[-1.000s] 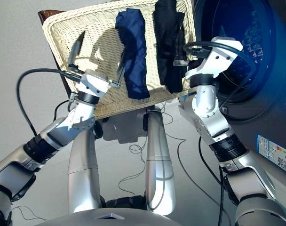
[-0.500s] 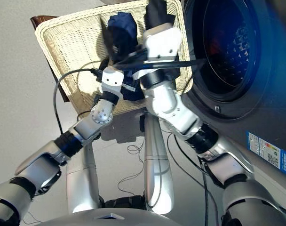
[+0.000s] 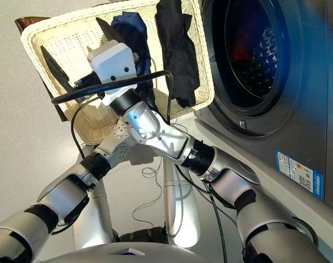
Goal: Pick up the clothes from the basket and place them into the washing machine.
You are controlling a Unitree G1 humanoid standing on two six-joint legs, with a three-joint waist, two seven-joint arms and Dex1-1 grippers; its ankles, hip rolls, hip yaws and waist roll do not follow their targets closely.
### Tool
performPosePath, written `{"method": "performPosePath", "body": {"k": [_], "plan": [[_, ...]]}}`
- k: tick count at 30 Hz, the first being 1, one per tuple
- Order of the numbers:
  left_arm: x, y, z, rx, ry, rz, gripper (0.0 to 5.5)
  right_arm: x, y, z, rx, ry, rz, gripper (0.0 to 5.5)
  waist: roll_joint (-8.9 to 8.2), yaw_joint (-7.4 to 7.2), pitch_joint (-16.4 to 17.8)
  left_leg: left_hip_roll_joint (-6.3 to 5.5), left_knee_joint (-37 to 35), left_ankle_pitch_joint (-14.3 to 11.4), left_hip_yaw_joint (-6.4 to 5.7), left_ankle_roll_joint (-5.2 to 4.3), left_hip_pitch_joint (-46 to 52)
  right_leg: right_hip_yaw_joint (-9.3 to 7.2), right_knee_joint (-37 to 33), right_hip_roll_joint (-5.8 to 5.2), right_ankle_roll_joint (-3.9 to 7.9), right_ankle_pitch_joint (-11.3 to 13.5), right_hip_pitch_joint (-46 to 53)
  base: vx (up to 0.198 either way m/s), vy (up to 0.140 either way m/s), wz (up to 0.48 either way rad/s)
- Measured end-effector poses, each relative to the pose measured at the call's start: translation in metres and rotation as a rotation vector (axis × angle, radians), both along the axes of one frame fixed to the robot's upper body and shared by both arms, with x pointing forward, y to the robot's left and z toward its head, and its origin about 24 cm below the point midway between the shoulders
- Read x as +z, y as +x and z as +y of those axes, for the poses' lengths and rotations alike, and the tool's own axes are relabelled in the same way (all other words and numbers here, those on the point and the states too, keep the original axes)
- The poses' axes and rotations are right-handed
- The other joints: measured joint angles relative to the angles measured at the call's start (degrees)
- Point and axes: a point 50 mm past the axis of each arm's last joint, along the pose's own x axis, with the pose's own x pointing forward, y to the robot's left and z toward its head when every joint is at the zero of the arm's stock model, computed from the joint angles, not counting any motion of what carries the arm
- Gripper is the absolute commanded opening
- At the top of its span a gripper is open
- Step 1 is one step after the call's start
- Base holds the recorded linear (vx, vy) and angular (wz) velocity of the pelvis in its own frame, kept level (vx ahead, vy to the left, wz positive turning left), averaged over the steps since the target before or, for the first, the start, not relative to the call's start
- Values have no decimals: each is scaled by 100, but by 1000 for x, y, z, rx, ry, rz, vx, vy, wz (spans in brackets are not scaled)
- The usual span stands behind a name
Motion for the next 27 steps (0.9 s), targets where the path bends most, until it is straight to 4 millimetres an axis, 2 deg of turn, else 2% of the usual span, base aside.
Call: {"method": "performPosePath", "body": {"k": [4,10,14,23,24,25,27], "plan": [[2,5,3,62,-29,14,550,4,-1,1,-1,9,-8,550,0,-17,0,48,-7,-23,36,-37,-6,-9,3,25,-35,-2,-49,0,0,0],[11,6,-1,111,-88,0,550,6,-1,2,1,14,-14,550,-6,-3,-4,80,0,-34,110,-28,-103,19,3,39,-15,-16,-193,0,0,0],[15,7,-1,144,-95,-13,550,6,-2,2,1,15,-14,550,-35,9,-24,122,0,-44,122,-27,-197,15,0,52,-54,-3,-299,0,0,0],[18,8,-3,175,-89,-28,550,7,-3,2,11,16,-22,550,-104,12,-72,137,0,-60,138,-56,-314,16,-9,57,-47,13,-422,0,0,0],[18,8,-3,176,-85,-30,455,7,-3,2,13,15,-22,550,-104,15,-72,134,1,-60,138,-56,-323,17,-14,54,-45,15,-429,0,0,0],[18,8,-1,186,-84,-28,257,7,-4,2,16,16,-24,550,-104,21,-72,134,0,-60,139,-56,-331,17,-19,53,-42,17,-436,0,0,0],[19,9,3,205,-90,-26,142,8,-6,1,24,18,-31,550,-107,33,-74,134,2,-59,138,-54,-366,16,-28,53,-39,26,-461,0,0,0]]}}
